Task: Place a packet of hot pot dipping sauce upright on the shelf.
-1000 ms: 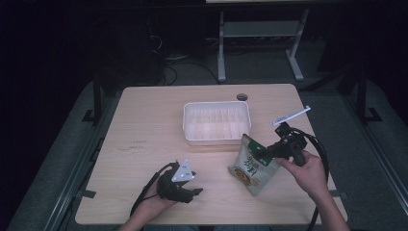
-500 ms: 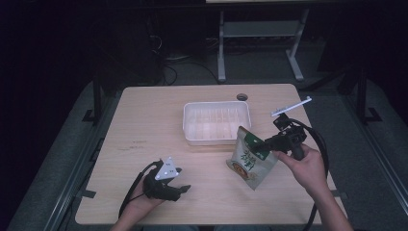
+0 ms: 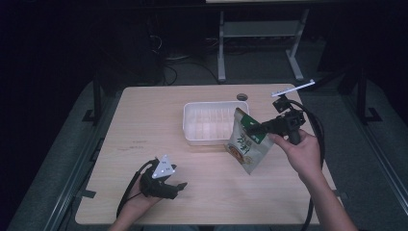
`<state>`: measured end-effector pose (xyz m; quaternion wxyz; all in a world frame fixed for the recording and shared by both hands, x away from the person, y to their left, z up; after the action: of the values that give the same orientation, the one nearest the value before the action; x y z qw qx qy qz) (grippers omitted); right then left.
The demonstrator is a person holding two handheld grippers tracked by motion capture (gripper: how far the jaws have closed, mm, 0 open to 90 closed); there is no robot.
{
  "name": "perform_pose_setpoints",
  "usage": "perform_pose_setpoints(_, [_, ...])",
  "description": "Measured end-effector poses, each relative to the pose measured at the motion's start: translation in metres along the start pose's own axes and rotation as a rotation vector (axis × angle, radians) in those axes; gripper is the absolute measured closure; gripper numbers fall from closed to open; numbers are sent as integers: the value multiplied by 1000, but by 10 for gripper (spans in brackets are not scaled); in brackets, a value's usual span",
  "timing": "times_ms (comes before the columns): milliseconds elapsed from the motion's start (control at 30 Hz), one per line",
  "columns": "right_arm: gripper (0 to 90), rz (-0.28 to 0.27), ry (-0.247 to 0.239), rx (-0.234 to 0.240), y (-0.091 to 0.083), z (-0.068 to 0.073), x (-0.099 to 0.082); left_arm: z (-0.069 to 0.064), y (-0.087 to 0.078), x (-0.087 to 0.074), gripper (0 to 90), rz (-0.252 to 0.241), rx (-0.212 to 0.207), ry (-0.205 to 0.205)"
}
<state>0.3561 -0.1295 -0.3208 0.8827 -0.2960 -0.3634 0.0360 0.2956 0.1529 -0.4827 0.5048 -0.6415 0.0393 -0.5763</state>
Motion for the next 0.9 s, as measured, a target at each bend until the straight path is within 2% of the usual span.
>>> perform_pose_setpoints(100, [899,-3,1,3,1,2,6,2,0,-1,275,1,3,-3])
perform_pose_setpoints(400, [897,-13,-3,14,18,12,43,10,1,-6,252,5,15,-44])
perform_pose_setpoints(600, [898,-16,18,22,34,8,58,15,0,-7,250,0,24,-55])
perform_pose_setpoints(667, [898,-16,32,20,44,4,66,17,1,-8,250,-1,28,-60])
perform_pose_setpoints(900, [898,-15,47,-17,62,1,88,22,2,-11,250,0,39,-74])
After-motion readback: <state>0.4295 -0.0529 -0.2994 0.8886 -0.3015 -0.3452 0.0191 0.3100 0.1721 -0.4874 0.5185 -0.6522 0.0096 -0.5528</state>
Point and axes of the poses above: each handheld gripper's, and its own axes: y roughly forward along the jaws, x roughly out of its top, z roughly to its left, the point moved 7 cm from there along y, roughly forward along the jaws, and after that the axes turned 6 degrees about x, right-handed, at the moved point
